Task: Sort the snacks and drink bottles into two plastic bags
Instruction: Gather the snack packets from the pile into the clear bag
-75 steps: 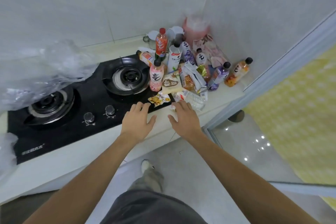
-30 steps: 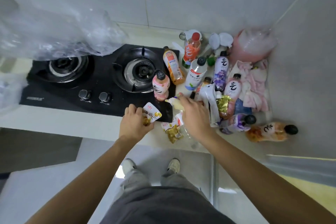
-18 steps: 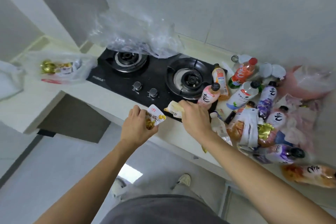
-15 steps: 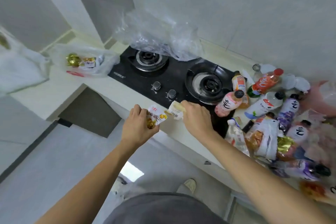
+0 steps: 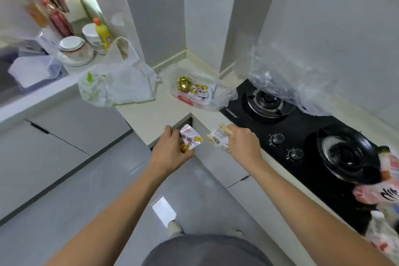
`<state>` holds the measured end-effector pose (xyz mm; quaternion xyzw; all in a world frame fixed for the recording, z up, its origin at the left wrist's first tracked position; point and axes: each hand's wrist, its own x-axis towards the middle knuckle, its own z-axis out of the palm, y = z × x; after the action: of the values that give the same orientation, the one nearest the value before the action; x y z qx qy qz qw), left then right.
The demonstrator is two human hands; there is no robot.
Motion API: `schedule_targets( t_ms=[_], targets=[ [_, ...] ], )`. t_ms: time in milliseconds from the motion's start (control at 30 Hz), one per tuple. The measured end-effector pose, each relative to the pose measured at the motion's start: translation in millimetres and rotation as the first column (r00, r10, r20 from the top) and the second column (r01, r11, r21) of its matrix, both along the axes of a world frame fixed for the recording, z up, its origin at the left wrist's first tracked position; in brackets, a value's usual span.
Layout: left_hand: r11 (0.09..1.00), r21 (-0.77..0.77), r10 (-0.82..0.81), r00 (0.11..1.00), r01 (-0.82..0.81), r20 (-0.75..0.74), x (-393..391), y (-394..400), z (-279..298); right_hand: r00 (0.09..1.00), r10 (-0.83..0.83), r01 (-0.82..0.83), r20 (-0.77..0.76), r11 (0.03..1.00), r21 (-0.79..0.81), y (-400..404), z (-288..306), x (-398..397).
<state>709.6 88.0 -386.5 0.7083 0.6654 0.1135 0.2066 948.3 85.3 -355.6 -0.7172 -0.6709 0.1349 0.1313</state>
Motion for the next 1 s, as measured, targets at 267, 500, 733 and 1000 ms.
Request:
schedule_targets(
  t_ms=[267, 500, 733, 1000],
  targets=[
    [1.000, -0.004, -0.030, 0.998, 0.030, 0.053, -31.0, 100.6, -3.0, 1.000, -0.007, 0.008, -0.028, 1.000, 0.030, 102.8, -7.3, -38.1],
    [0.993, -0.036, -0.115, 0.993, 0.116, 0.028, -22.0, 220.7, -16.6, 0.997, -0.052, 0.056, -0.056, 0.996, 0.069, 213.0, -32.2, -38.2],
    [0.968, -0.187, -0.163, 0.986, 0.166, 0.029, -7.2, 324.2, -47.4, 0.999, -0.026, 0.025, -0.025, 1.000, -0.016, 307.1, -50.5, -29.8],
    [0.929, -0.165, -0.360, 0.914, 0.332, -0.188, 11.2, 388.7, -75.9, 0.998, 0.051, -0.050, 0.022, 0.998, -0.029, 339.8, -79.3, -27.1]
  ],
)
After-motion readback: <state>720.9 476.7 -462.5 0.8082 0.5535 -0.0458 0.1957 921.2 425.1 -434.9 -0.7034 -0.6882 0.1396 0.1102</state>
